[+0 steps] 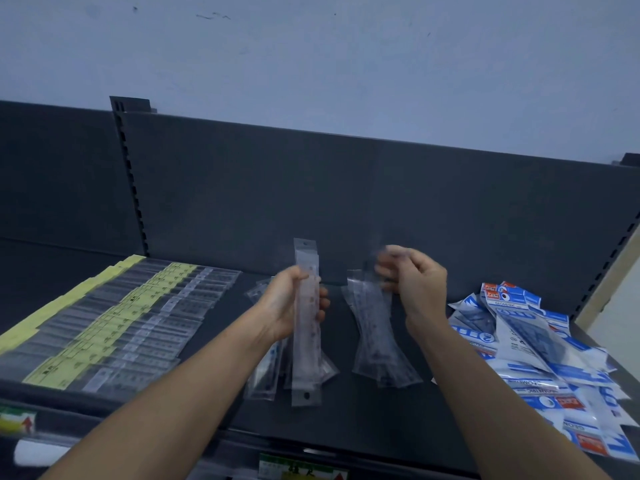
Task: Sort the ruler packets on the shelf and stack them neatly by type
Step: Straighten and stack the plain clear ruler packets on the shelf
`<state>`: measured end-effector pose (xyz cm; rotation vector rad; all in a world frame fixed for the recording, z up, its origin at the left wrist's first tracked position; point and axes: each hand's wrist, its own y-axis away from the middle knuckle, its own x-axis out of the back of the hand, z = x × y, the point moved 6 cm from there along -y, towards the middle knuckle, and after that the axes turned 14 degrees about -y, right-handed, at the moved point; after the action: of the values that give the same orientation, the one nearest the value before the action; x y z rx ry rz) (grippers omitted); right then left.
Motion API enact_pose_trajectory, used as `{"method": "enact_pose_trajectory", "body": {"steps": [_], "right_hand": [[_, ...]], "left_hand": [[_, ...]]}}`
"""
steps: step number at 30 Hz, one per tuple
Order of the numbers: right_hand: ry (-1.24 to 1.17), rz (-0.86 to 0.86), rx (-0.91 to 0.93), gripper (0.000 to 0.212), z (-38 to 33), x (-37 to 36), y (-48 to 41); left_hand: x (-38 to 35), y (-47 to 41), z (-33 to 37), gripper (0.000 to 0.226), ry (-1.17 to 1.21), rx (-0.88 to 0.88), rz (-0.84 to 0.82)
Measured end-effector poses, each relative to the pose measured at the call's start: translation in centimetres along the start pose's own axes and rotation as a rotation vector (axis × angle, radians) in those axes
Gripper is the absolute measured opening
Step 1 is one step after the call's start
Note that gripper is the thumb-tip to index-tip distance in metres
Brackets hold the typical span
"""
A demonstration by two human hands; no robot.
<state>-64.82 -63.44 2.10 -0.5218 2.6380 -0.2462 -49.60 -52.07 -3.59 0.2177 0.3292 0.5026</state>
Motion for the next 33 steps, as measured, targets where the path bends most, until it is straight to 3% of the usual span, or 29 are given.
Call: {"method": "enact_pose_trajectory", "body": {"steps": [4,7,11,14,19,24,27,30,33], "right_hand": [[-0.022,0.002,-0.102,0.031,1.4,1.0,0.3],[0.184,-0.024,0.116,0.015,1.0,1.8,0.5],[0.322,-0.129,0.259,0.029,0.7,1.5,0.7],[0.388,-0.165,0.155,0.036,2.2,1.7,0.7],[0.494,-0.252,-0.071,0.076,5.5,2.3,1.3],[0.581,-0.269,-0.139,0.077,5.8,2.6,1.5],[0.726,-0.244,-0.105,0.062,5.5,2.5,1.5],[1.05,-0.26,-0.028,0.06,5.5,2.3,1.4],[0.971,-0.339,0.245,0.068,4.1,0.4,2.3]], "left_hand": [[0.1,0.0,0.3,0.027,-0.06,-0.046,0.071],[-0.1,-0.3,0.4,0.018,-0.079,-0.116,0.07],[-0.2,-0.5,0.4,0.008,-0.094,-0.162,0.094],[-0.2,-0.5,0.4,0.004,-0.094,-0.16,0.121],[0.1,-0.8,0.7,0.01,-0.123,-0.176,0.173],[0.2,-0.9,0.2,0.013,-0.11,-0.14,0.176],[0.1,-1.0,0.2,0.007,-0.094,-0.137,0.19],[-0.5,-0.9,0.4,0.006,-0.1,-0.129,0.189],[-1.1,-0.9,0.6,0.013,-0.09,-0.101,0.179]]}}
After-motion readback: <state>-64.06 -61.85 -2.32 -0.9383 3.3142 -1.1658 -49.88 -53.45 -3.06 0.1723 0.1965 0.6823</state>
